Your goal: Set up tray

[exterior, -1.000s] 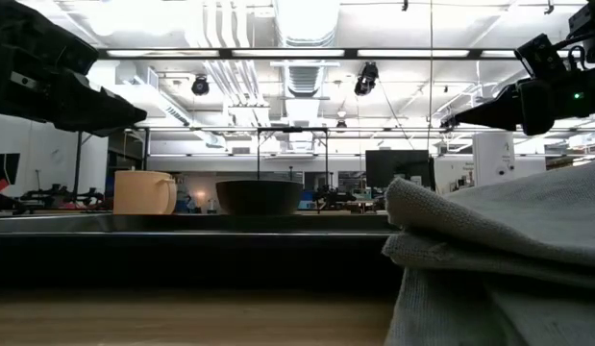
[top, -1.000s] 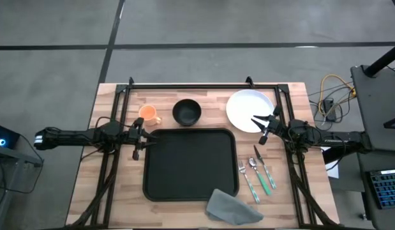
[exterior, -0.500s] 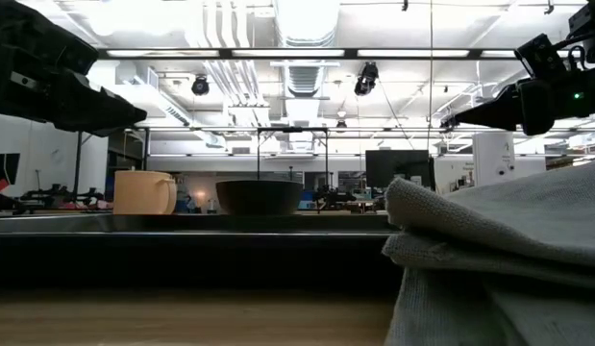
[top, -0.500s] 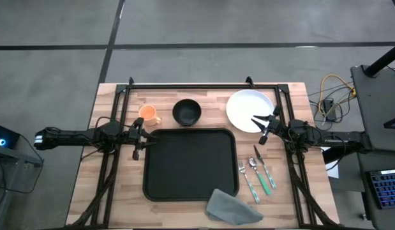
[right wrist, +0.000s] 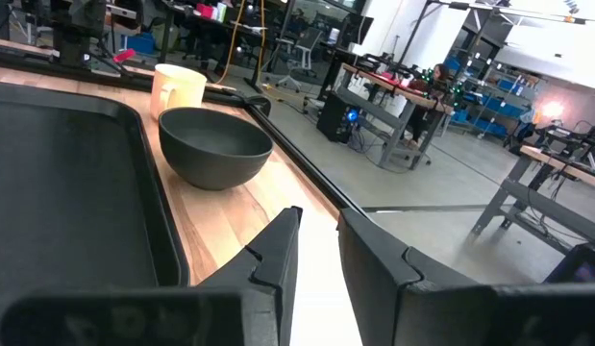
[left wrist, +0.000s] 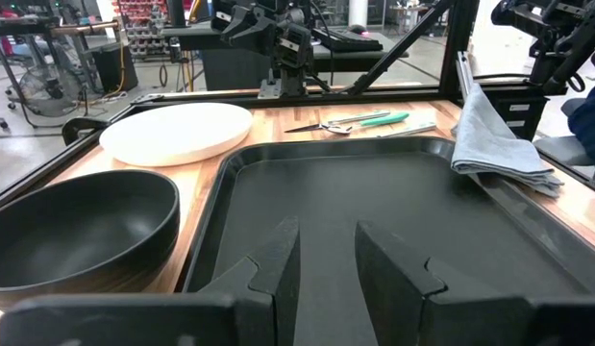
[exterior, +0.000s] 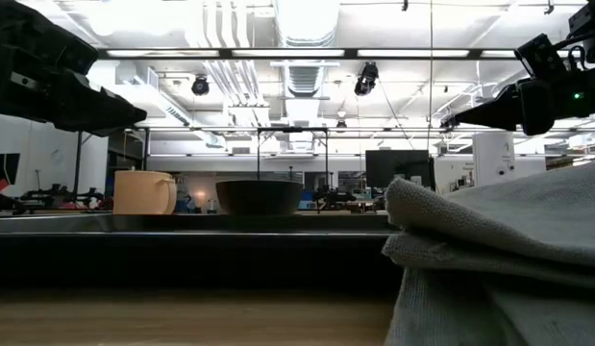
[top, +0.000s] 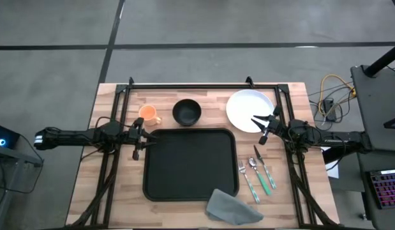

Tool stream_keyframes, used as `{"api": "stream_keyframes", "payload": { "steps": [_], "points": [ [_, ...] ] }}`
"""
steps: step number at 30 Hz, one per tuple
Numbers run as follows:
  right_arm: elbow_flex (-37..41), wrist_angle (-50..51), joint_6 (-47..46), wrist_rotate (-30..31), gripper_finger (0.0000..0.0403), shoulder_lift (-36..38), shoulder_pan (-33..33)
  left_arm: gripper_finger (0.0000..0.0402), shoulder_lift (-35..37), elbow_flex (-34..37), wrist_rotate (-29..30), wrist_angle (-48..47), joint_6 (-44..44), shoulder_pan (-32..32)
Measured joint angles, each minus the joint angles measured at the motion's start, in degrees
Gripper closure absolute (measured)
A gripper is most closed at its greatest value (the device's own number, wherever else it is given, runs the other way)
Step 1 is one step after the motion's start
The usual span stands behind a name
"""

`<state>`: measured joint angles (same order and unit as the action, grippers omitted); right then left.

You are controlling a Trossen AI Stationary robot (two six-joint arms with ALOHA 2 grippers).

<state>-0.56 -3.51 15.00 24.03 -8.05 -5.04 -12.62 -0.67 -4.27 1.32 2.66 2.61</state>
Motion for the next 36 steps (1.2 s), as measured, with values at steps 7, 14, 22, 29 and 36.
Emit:
{"api": "stream_keyframes", "payload": {
  "steps": [7,14,22,29,36],
  "points": [
    [-0.01,-0.01,0.01,0.0,0.0335,-0.01,0.02,0.0317,0.0,0.02,0.11,0.09,-1.22,0.0],
    [-0.01,0.0,0.0,0.0,0.0335,-0.01,0.02,0.0317,-0.02,0.04,6.42,6.32,0.45,0.0],
    [-0.02,0.0,0.02,0.0,0.0335,0.0,0.02,0.0317,-0.01,-0.1,29.35,14.67,7.87,0.04],
    [-0.01,-0.01,0.01,0.0,0.0335,-0.01,0.0,0.0312,-0.08,-3.86,29.67,13.36,7.99,0.04],
    [-0.02,-0.01,0.0,0.01,0.0335,-0.02,0.01,0.0258,-2.91,-9.49,30.01,5.71,9.34,0.04]
  ]
}}
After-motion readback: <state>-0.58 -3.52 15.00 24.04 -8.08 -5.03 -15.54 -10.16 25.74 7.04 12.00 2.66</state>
